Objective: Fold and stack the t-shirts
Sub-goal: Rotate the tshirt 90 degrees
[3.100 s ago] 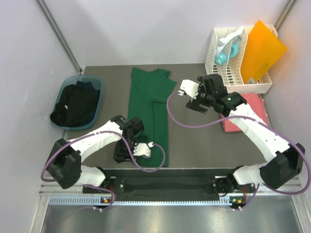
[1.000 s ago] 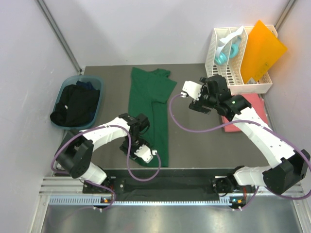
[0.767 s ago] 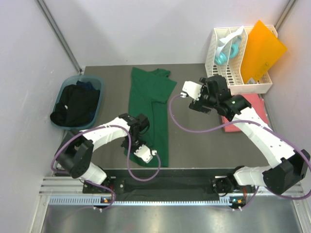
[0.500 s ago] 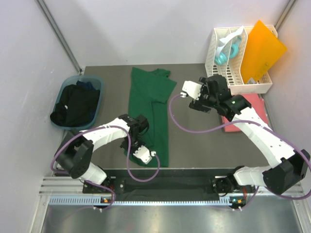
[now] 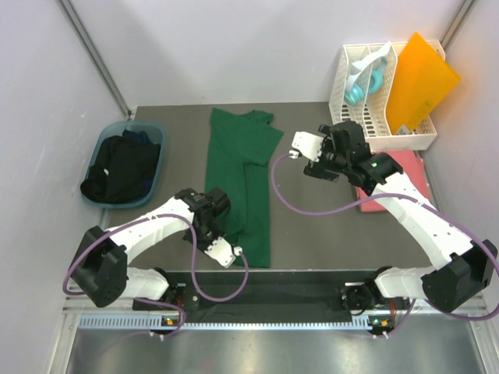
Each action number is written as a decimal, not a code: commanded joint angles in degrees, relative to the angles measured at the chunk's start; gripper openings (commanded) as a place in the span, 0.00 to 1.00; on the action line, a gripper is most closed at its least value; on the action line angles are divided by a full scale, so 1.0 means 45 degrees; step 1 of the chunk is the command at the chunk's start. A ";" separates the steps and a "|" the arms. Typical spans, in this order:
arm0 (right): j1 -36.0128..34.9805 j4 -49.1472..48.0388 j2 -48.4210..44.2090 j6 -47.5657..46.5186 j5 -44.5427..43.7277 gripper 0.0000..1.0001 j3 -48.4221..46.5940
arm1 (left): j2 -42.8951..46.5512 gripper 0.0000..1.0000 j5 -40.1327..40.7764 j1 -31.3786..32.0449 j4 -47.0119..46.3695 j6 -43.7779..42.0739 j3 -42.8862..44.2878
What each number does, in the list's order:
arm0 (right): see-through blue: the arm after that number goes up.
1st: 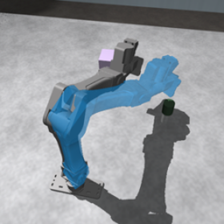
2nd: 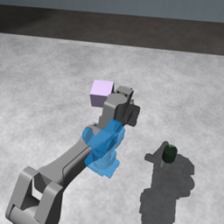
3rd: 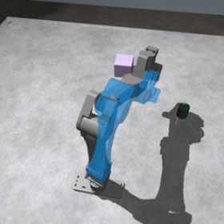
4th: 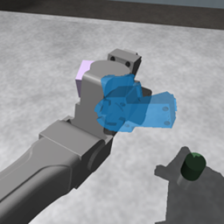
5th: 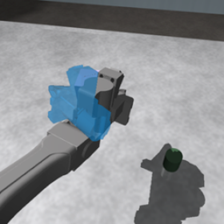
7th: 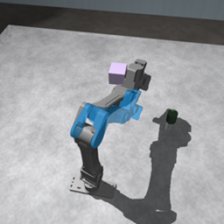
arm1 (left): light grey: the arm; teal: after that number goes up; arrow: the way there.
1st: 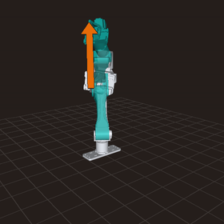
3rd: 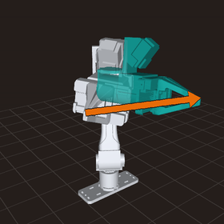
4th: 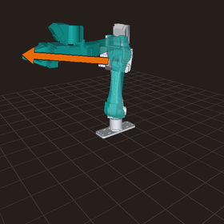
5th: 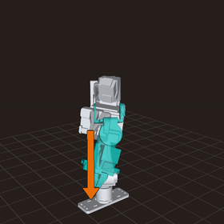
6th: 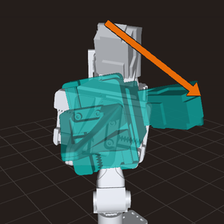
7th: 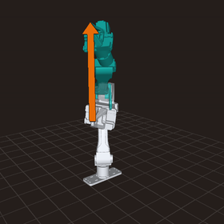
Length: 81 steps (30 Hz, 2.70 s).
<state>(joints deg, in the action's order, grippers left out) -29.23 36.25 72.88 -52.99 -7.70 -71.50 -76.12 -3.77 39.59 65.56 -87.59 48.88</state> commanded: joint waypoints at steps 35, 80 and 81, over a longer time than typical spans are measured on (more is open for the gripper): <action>-0.1433 0.0304 0.0659 0.1151 0.0541 0.85 -0.0087 | 0.3104 0.29 -0.0023 0.0108 0.3166 -0.6197 -0.1759; -0.1726 0.0050 0.0992 0.0819 0.0130 0.86 -0.0204 | 0.0083 0.21 0.0316 -0.1063 -0.5197 0.2628 -0.0947; -0.1726 0.0089 0.1030 0.0819 0.0091 0.86 -0.0262 | -0.0018 0.21 0.0137 -0.1122 -0.4749 0.2552 -0.0767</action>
<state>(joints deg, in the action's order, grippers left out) -36.23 38.15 79.20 -49.04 -6.42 -71.35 -73.45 1.02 36.27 43.09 -81.32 37.50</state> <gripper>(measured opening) 0.862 0.211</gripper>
